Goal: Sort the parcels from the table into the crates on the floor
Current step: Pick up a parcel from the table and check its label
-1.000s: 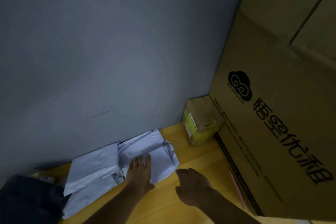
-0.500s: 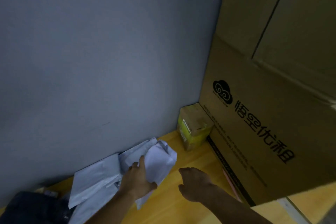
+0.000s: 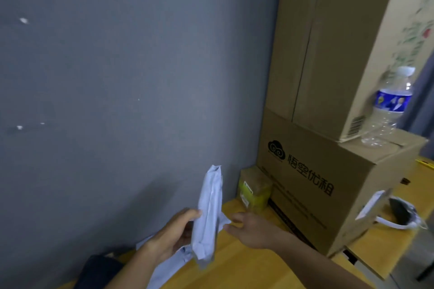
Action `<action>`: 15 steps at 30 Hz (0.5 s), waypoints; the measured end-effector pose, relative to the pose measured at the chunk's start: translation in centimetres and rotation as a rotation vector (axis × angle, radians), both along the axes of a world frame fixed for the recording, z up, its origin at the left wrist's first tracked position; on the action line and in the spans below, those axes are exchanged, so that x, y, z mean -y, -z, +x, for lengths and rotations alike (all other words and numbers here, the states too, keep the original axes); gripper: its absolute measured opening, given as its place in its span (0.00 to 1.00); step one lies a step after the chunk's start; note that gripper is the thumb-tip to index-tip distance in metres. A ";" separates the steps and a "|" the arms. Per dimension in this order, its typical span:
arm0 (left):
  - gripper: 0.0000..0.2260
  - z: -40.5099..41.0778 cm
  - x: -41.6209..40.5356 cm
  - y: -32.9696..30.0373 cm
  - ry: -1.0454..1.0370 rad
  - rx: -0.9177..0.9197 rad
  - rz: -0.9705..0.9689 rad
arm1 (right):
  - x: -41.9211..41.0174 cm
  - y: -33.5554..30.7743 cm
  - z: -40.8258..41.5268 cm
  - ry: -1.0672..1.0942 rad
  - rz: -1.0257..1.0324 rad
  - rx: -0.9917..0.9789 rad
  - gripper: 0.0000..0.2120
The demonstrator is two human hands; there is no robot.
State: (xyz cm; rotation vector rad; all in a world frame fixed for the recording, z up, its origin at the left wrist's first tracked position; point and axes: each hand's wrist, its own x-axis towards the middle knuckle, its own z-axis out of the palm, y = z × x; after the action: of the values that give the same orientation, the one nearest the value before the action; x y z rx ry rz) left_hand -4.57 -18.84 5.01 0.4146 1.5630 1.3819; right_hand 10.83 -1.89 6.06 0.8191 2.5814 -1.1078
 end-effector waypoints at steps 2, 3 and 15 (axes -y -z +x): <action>0.20 1.5 2.3 -2.6 0.027 0.110 0.097 | 2.6 -2.2 0.7 0.038 -0.070 -0.095 0.17; 0.21 2.1 3.3 -3.6 0.037 0.153 0.146 | 3.7 -3.1 1.1 0.056 -0.090 -0.136 0.19; 0.24 7.2 7.3 -9.6 -0.150 0.408 0.501 | 8.3 -8.4 3.9 0.197 -0.432 -0.238 0.14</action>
State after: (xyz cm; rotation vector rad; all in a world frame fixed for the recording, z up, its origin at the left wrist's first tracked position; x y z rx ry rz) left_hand 2.65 -26.18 14.57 0.2887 0.9245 1.8461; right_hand 14.70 -10.21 14.50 0.8873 2.3263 -1.8386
